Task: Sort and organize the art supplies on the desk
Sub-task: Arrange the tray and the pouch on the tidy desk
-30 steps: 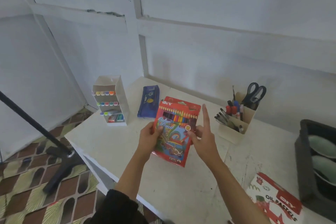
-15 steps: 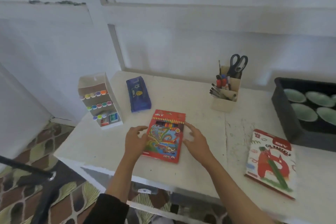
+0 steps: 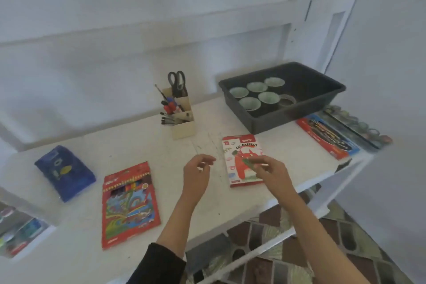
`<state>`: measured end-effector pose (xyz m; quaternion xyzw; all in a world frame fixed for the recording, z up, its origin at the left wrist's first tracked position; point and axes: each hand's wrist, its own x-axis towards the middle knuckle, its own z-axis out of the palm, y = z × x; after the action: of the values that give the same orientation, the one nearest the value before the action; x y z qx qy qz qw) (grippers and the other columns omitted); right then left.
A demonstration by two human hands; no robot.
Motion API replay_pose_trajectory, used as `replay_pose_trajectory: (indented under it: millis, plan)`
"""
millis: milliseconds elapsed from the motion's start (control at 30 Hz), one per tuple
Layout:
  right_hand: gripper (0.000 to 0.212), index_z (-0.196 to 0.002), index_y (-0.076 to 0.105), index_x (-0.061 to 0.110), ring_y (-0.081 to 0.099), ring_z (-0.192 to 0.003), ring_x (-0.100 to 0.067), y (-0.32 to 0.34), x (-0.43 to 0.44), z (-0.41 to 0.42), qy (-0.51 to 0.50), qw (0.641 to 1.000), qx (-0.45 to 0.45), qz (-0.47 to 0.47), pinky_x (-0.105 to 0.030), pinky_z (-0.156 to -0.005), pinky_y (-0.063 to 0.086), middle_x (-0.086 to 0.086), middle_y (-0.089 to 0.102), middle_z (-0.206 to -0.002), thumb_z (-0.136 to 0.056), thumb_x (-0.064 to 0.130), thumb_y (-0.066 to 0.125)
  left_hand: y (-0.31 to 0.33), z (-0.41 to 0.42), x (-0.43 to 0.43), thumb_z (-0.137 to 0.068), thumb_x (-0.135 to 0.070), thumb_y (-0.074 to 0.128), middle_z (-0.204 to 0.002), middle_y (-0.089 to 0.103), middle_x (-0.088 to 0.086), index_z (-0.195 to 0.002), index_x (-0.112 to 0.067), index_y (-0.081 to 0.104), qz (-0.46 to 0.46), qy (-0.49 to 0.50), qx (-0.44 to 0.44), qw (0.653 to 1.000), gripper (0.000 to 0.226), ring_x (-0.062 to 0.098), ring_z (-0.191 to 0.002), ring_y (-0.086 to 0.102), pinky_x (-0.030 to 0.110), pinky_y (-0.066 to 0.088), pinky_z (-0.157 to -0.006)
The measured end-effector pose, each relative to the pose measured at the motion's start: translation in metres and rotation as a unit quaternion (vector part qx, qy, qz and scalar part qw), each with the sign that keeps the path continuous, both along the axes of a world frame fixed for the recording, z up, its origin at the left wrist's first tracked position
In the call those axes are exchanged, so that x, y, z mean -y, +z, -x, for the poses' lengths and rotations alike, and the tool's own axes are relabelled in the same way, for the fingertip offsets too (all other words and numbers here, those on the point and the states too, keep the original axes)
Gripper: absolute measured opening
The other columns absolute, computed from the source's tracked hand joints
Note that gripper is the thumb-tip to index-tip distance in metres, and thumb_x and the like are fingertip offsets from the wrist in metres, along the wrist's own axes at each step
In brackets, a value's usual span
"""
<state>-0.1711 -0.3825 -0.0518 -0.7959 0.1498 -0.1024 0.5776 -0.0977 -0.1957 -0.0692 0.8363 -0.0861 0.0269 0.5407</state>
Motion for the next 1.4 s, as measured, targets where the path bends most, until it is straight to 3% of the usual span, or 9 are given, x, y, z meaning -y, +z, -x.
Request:
replay_pose_trajectory:
  millis: [167,333,500,600,733,833,1000,1233,1400]
  plan:
    - [0.021,-0.099,0.067,0.017,0.066,-0.089,-0.016,0.001,0.09,0.035,-0.136,0.99,0.008,-0.041,-0.031,-0.079,0.055,-0.002,0.069,-0.098,-0.093,0.004,0.052,0.004,0.018,0.109,-0.091,0.003,0.052,-0.094,0.063,-0.007,-0.087,-0.02,0.066,-0.052,-0.199,-0.013,0.979,0.028,0.004,-0.087,0.056,0.008,0.044,-0.079]
    - [0.028,-0.088,0.067,0.025,0.066,-0.087,-0.021,-0.005,0.182,0.052,-0.223,0.974,0.003,-0.048,-0.035,-0.077,0.054,-0.005,0.069,-0.096,-0.092,0.002,0.052,0.002,0.015,0.199,-0.09,0.003,0.051,-0.1,0.062,-0.003,-0.097,-0.013,0.069,-0.066,-0.274,-0.012,0.959,0.025,0.002,-0.084,0.054,0.0,0.038,-0.071]
    - [0.026,-0.097,0.068,0.019,0.056,-0.099,-0.018,-0.012,0.284,0.055,-0.288,0.953,-0.018,0.093,-0.028,-0.086,0.039,-0.005,0.064,-0.106,-0.087,-0.001,0.055,-0.004,-0.002,0.302,-0.089,0.0,0.054,-0.108,0.061,0.001,-0.107,-0.016,0.065,-0.083,-0.295,-0.073,0.949,0.027,0.005,-0.089,0.054,0.001,0.038,-0.071]
    - [0.033,-0.115,0.062,0.015,0.048,-0.115,-0.031,-0.026,0.349,0.041,-0.27,0.939,-0.068,0.203,-0.035,-0.097,0.031,-0.014,0.058,-0.119,-0.083,0.008,0.064,0.004,-0.013,0.366,-0.091,0.001,0.051,-0.116,0.059,0.002,-0.12,-0.014,0.059,-0.032,-0.279,-0.148,0.948,0.034,0.011,-0.103,0.055,0.014,0.045,-0.082]
    - [0.073,-0.141,0.034,0.017,0.037,-0.123,-0.032,-0.035,0.395,0.017,-0.167,0.955,-0.165,0.183,-0.037,-0.103,0.029,-0.013,0.041,-0.132,-0.081,0.038,0.07,0.008,-0.04,0.441,-0.09,-0.004,0.054,-0.126,0.051,0.001,-0.133,-0.014,0.049,0.005,-0.193,-0.167,0.967,0.044,0.02,-0.111,0.056,0.039,0.047,-0.098]
    - [0.098,-0.148,0.018,0.02,0.031,-0.123,-0.025,-0.043,0.408,0.003,-0.065,0.956,-0.194,0.209,-0.038,-0.103,0.032,-0.005,0.037,-0.132,-0.073,0.053,0.072,0.0,-0.067,0.481,-0.085,-0.005,0.057,-0.139,0.047,0.013,-0.137,-0.003,0.041,0.002,-0.126,-0.179,0.976,0.054,0.027,-0.125,0.048,0.042,0.04,-0.107]
    - [0.105,-0.14,0.031,0.028,0.034,-0.104,-0.011,-0.048,0.427,0.0,-0.044,0.943,-0.186,0.271,-0.028,-0.084,0.042,0.009,0.046,-0.12,-0.05,0.073,0.061,-0.005,-0.082,0.508,-0.089,-0.009,0.059,-0.15,0.026,0.02,-0.148,-0.001,0.021,0.003,-0.03,-0.225,0.974,0.07,0.034,-0.135,0.034,0.041,0.033,-0.111]
    - [0.083,-0.12,0.047,0.029,0.059,-0.092,0.002,-0.035,0.491,0.024,-0.096,0.982,-0.098,0.133,-0.01,-0.07,0.048,0.013,0.054,-0.106,-0.047,0.052,0.076,-0.016,-0.07,0.57,-0.086,-0.009,0.063,-0.132,0.041,0.01,-0.134,-0.007,0.046,0.026,-0.033,-0.166,0.985,0.051,0.028,-0.114,0.052,0.035,0.047,-0.096]
    - [0.068,-0.122,0.051,0.016,0.057,-0.091,0.01,-0.005,0.556,0.017,-0.15,0.98,-0.062,0.116,-0.002,-0.068,0.043,0.001,0.057,-0.11,-0.063,0.012,0.086,0.019,-0.081,0.643,-0.085,-0.009,0.066,-0.135,0.039,0.002,-0.143,-0.021,0.034,0.144,-0.098,-0.14,0.975,0.067,0.021,-0.121,0.048,0.041,0.047,-0.101]
